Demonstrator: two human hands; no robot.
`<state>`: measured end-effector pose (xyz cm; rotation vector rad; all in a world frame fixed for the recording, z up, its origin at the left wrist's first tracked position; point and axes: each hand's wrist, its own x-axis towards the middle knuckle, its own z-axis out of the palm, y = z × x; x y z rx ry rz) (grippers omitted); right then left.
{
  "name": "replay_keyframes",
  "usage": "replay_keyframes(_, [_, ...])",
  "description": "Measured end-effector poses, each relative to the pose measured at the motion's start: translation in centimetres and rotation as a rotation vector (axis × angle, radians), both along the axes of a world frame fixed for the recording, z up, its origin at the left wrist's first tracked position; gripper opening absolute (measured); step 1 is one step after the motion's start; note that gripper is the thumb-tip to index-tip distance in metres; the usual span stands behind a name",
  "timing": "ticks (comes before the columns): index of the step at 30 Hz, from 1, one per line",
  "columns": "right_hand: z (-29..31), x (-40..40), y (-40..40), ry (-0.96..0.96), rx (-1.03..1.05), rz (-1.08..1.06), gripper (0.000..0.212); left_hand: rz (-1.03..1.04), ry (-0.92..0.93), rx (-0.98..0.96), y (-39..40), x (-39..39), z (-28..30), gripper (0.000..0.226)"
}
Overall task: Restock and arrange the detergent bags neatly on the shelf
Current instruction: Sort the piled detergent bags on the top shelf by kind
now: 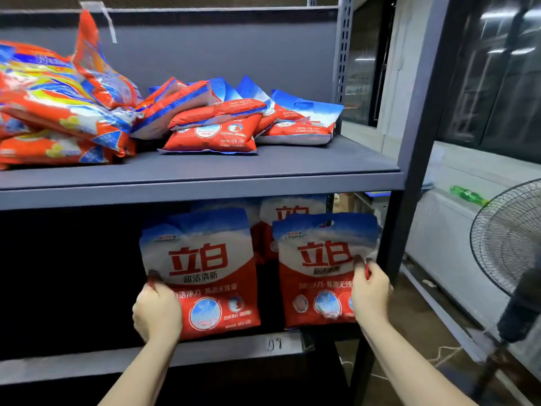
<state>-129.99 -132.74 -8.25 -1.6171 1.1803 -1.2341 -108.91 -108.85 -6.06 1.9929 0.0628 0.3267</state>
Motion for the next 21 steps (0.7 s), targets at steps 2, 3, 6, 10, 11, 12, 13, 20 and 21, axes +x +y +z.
replay_keyframes(2, [-0.6,1.2,-0.7,-0.005,0.066,0.003,0.020,0.008,-0.017,-0.023,-1.3,1.2,-1.1,0.065])
replay_keyframes(3, [-0.8,1.9,-1.0,-0.053,0.102,0.028,0.020,0.006,-0.038,-0.031,-2.0,1.9,-1.8,0.067])
replay_keyframes(6, [-1.7,4.4,-2.4,-0.169,0.120,0.111,0.026,-0.040,-0.060,-0.023,-4.0,4.2,-3.4,0.066])
replay_keyframes(10, [-3.6,7.9,-5.6,-0.094,0.118,0.159,0.046,-0.105,-0.111,-0.046,-6.7,7.2,-5.1,0.057])
replay_keyframes(11, [-4.6,8.8,-6.9,-0.082,0.133,0.174,0.054,-0.116,-0.125,-0.054,-7.3,7.8,-5.3,0.056])
replay_keyframes(12, [-6.0,9.9,-8.8,-0.074,0.143,0.203,0.060,-0.119,-0.128,-0.053,-8.0,8.6,-5.5,0.055])
replay_keyframes(13, [-6.5,10.9,-9.9,-0.066,0.153,0.208,0.063,-0.124,-0.130,-0.051,-8.6,9.5,-5.7,0.056])
replay_keyframes(20, [-2.3,14.5,-9.9,-0.280,0.177,0.201,0.030,-0.143,-0.203,-0.088,-12.9,15.5,-6.0,0.057])
replay_keyframes(21, [-2.3,14.8,-10.1,-0.260,0.172,0.214,0.028,-0.136,-0.230,-0.083,-13.3,15.8,-6.2,0.057])
